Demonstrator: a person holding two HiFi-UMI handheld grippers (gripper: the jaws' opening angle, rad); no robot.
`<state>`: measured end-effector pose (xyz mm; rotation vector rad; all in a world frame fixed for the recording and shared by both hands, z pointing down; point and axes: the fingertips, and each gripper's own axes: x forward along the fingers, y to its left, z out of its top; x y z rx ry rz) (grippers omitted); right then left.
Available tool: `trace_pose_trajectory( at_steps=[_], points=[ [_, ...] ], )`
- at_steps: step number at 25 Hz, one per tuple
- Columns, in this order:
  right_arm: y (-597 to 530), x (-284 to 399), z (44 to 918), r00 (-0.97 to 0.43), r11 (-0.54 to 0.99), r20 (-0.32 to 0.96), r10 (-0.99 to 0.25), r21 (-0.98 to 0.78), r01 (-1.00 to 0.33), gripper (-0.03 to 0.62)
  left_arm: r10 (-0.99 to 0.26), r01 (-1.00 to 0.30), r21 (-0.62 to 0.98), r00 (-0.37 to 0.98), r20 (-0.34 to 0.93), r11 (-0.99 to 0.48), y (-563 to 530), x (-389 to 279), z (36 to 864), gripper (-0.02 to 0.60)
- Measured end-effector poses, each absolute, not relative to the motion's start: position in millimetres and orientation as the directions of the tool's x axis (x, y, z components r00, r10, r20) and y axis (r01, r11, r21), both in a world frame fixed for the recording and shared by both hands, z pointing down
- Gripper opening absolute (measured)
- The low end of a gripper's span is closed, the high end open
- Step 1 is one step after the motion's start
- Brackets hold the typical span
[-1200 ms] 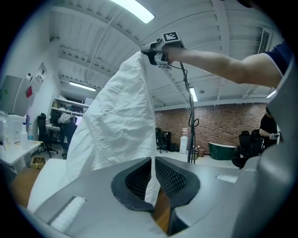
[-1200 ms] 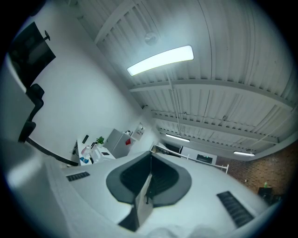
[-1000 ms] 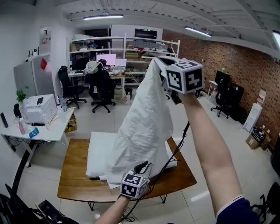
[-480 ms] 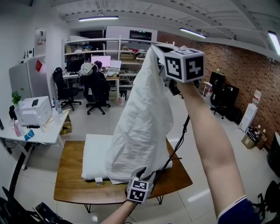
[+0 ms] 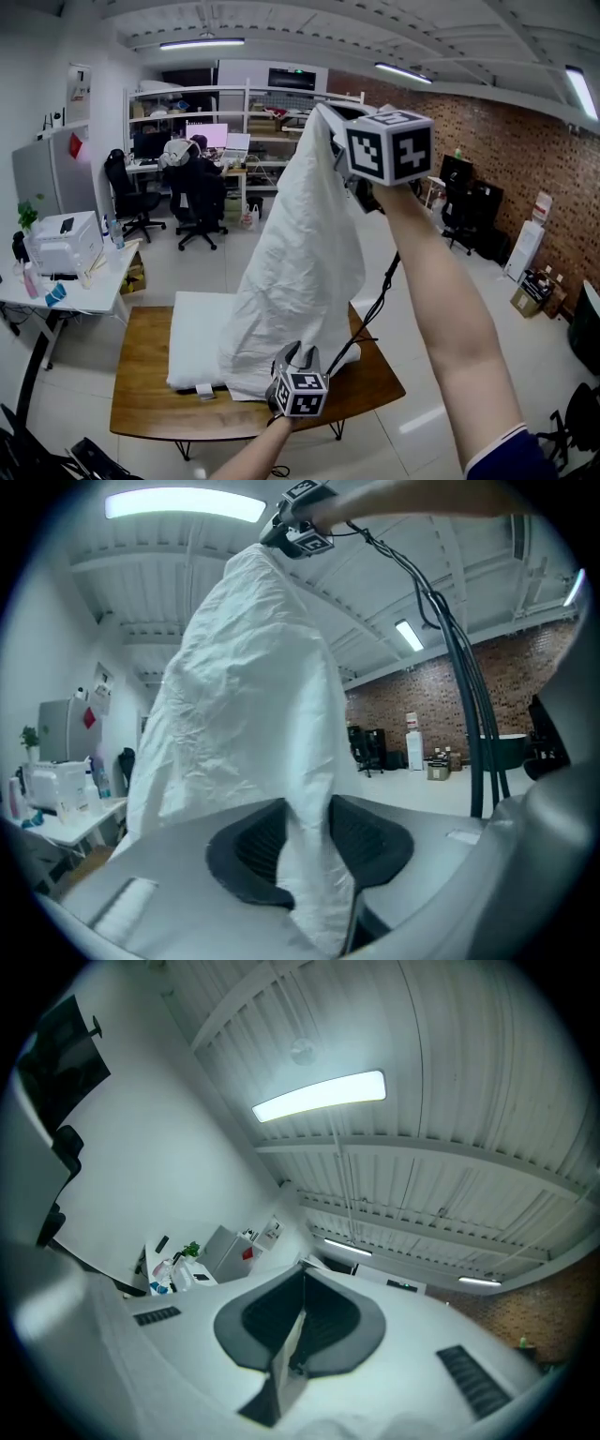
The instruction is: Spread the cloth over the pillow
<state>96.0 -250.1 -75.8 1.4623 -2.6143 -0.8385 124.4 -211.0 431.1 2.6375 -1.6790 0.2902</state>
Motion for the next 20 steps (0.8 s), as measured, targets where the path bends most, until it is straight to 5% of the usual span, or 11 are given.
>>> trace_pose_trajectory(
  at_steps=[2, 3, 20],
  points=[
    [-251, 103, -72, -0.551, 0.408, -0.227, -0.803, 0.464, -0.786, 0.003, -0.913, -0.914, -0.077, 0.386, 0.133, -0.398, -210, 108, 427, 0.015],
    [-252, 108, -71, -0.545, 0.405, -0.227, -0.807, 0.460, -0.790, 0.003, -0.918, -0.921, -0.057, 0.378, 0.122, -0.386, -209, 99, 425, 0.005],
    [-292, 224, 3, -0.410, 0.340, -0.195, -0.891, 0.314, -0.887, 0.003, -0.926, -0.926, 0.025, 0.375, -0.033, -0.376, -225, -136, 307, 0.003]
  ],
)
